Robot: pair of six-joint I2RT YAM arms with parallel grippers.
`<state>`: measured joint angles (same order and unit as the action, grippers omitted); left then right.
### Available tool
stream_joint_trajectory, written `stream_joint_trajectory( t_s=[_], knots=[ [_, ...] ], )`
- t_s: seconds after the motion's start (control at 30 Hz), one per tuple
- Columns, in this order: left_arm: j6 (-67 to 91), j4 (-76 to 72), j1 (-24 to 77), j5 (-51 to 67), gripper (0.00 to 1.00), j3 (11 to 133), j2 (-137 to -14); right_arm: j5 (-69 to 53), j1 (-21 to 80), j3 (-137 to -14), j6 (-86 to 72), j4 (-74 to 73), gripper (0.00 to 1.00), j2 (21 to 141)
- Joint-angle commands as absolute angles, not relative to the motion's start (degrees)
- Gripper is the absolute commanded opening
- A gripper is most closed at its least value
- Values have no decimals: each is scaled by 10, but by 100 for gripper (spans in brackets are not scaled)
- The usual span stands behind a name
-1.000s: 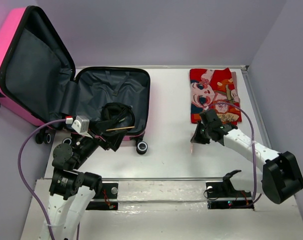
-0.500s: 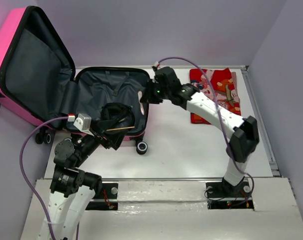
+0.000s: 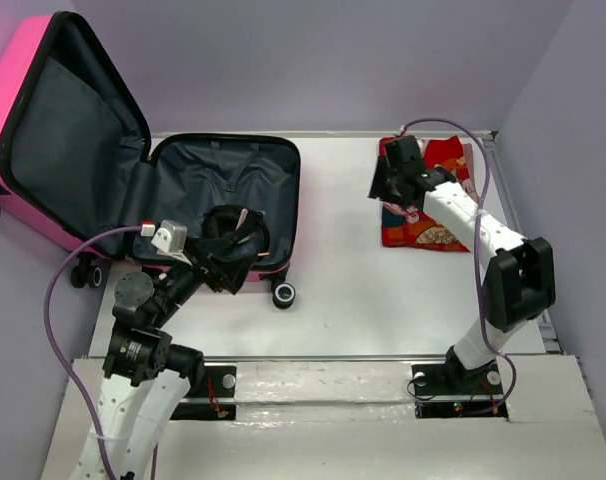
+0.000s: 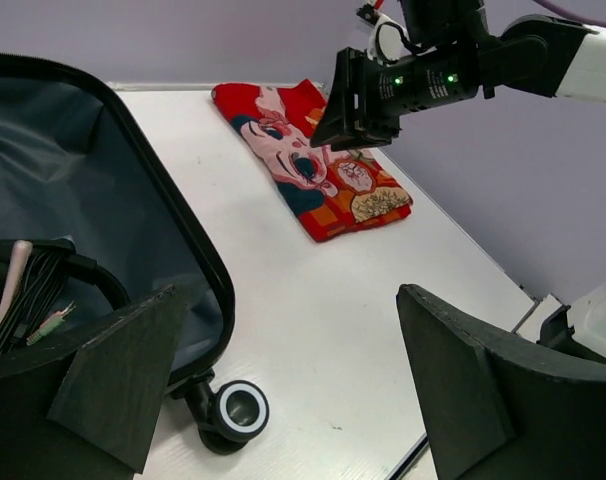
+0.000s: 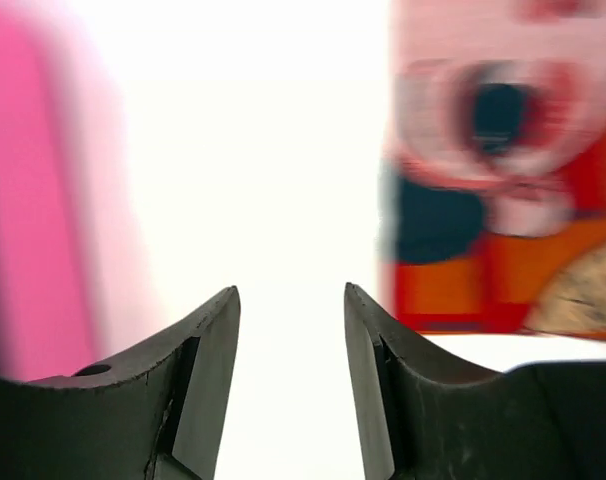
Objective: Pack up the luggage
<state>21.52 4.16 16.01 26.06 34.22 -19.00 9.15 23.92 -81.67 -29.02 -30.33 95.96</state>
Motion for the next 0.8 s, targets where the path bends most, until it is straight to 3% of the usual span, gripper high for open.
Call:
stream_joint_trajectory(
  t_s=[0.0, 0.17, 0.33, 0.57, 0.77],
  knots=[
    [217, 18, 153, 268, 99, 341, -201, 208, 219, -808, -218, -365, 50, 1001],
    [219, 18, 152, 261, 99, 341, -218, 226, 207, -802, -207, -387, 57, 1055],
    [225, 17, 152, 258, 99, 353, -250, 193, 207, -807, -200, -376, 54, 1130],
    [258, 4, 153, 279, 99, 396, -308, 166, 228, -778, -207, -349, 17, 1142],
    [284, -17, 167, 264, 99, 473, -397, 142, 331, -677, -238, -324, 12, 1056]
  ],
)
